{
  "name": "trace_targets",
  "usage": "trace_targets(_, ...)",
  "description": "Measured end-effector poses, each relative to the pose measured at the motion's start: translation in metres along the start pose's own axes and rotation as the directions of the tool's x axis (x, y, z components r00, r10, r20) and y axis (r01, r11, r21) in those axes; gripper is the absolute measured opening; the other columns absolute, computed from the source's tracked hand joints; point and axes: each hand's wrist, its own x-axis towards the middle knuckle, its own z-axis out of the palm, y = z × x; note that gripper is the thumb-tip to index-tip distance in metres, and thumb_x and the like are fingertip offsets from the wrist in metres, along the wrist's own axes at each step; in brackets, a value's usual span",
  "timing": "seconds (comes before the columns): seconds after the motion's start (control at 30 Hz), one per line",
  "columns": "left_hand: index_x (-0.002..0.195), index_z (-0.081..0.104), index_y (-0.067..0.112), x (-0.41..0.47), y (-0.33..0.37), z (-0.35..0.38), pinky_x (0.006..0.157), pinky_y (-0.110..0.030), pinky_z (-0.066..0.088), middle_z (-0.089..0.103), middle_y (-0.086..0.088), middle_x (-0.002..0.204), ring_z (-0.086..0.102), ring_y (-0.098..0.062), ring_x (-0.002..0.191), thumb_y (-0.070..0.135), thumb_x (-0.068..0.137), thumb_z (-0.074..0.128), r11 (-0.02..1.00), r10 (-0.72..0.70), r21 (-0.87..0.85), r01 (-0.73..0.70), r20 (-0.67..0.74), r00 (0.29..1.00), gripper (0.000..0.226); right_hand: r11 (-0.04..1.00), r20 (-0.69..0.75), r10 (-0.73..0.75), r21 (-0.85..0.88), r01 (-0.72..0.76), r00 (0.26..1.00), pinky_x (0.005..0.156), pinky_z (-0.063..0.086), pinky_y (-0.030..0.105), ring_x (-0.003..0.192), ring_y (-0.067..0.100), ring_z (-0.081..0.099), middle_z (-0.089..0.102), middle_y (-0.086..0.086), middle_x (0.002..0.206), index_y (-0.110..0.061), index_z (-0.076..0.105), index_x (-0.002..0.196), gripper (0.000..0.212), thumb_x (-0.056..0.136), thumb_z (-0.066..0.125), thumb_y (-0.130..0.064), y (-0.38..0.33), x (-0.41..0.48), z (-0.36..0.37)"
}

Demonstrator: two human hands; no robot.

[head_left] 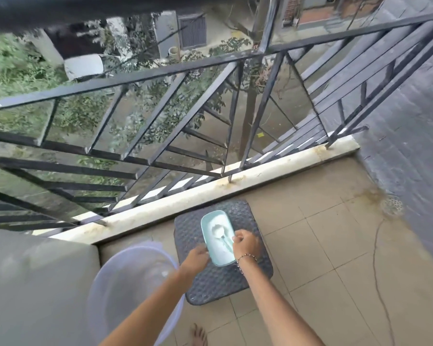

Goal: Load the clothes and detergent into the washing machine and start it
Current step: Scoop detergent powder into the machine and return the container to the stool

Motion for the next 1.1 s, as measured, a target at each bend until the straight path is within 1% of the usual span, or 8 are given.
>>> trace_targets(0.13,0.101,0.064,0.006,0.003,-0.006,0.011,0.048,-0.006,0.037,0.066,0.012,0.059,0.052,0.006,0.045,-0.018,0.089,0.039,0.997,0.071,-0.018,-0.071,0.013,0.997,0.037,1.000,0.007,0.016,-0.004,-0.016,1.000,0.063,0.038,0.020,0.092,0.024,0.065,0.073,0.009,0.100,-0.014,0.072,0.096,0.026,0.090,0.048,-0.005,0.011,0.010,0.014)
trace_targets(0.2,0.112,0.059,-0.003,0.001,-0.009,0.016,0.047,-0.005,0.039,0.068,0.002,0.078,0.057,0.008,0.046,-0.021,0.089,0.036,0.994,0.107,-0.037,-0.106,0.024,0.994,0.037,1.000,0.008,0.025,-0.011,-0.025,1.000,0.062,0.036,0.019,0.093,0.023,0.064,0.072,0.008,0.101,-0.015,0.071,0.098,0.026,0.090,0.048,-0.006,0.014,0.011,0.017)
trace_targets(0.37,0.144,0.032,0.001,0.003,-0.019,0.017,0.076,-0.008,0.047,0.046,-0.015,0.140,0.057,-0.011,0.107,-0.015,0.092,0.038,0.994,0.053,-0.094,-0.050,0.023,0.998,0.055,0.999,0.027,0.039,-0.001,-0.039,0.999,0.056,0.038,0.017,0.101,0.026,0.063,0.069,0.009,0.108,-0.012,0.069,0.107,0.032,0.092,0.044,-0.001,0.018,0.010,0.025)
trace_targets(0.5,0.152,0.009,0.008,-0.003,-0.016,0.020,0.098,-0.020,0.037,0.021,-0.012,0.156,0.030,-0.023,0.140,-0.004,0.099,0.033,0.995,0.009,-0.103,-0.004,0.053,0.999,0.059,0.994,0.032,0.034,0.103,-0.037,0.999,0.079,0.055,0.032,0.098,0.028,0.064,0.070,0.012,0.108,-0.008,0.069,0.107,0.036,0.085,0.045,0.005,0.024,0.006,0.031)
trace_targets(0.57,0.152,0.011,0.010,-0.005,-0.017,0.021,0.101,-0.023,0.036,0.024,-0.010,0.156,0.034,-0.022,0.138,-0.001,0.100,0.035,0.994,0.006,-0.105,-0.002,0.042,0.999,0.059,0.992,0.044,0.023,0.124,-0.028,0.999,0.081,0.052,0.032,0.100,0.029,0.064,0.069,0.013,0.111,-0.006,0.068,0.111,0.036,0.086,0.044,0.005,0.026,0.004,0.031)
trace_targets(0.77,0.128,0.042,0.012,-0.020,-0.016,0.007,0.049,-0.005,0.040,0.051,-0.004,0.118,0.059,0.004,0.065,-0.010,0.094,0.043,0.987,0.051,-0.153,-0.057,-0.042,0.998,0.041,0.983,0.053,0.028,0.180,-0.037,0.998,0.085,0.051,0.030,0.105,0.029,0.061,0.067,0.013,0.114,-0.006,0.064,0.115,0.040,0.084,0.044,0.008,0.032,-0.010,0.029)
trace_targets(0.93,0.136,0.044,0.011,-0.052,-0.014,-0.031,0.095,-0.034,0.050,0.055,-0.005,0.133,0.056,-0.024,0.115,0.006,0.096,0.043,0.991,0.132,0.019,-0.131,-0.202,0.970,0.040,0.984,-0.072,-0.021,0.176,0.034,0.997,0.078,0.054,0.033,0.094,0.030,0.065,0.071,0.011,0.096,-0.013,0.067,0.101,0.033,0.082,0.047,0.007,0.019,-0.037,0.028)
trace_targets(1.1,0.130,0.050,0.008,-0.106,0.007,-0.082,0.104,-0.033,0.040,0.058,-0.007,0.128,0.054,-0.022,0.120,0.005,0.096,0.042,0.928,0.361,0.216,-0.304,-0.311,0.879,0.035,0.955,-0.128,-0.160,0.232,0.186,0.979,0.091,0.046,0.036,0.113,0.031,0.057,0.064,0.011,0.122,-0.011,0.056,0.129,0.044,0.089,0.043,0.004,-0.031,-0.080,0.026)
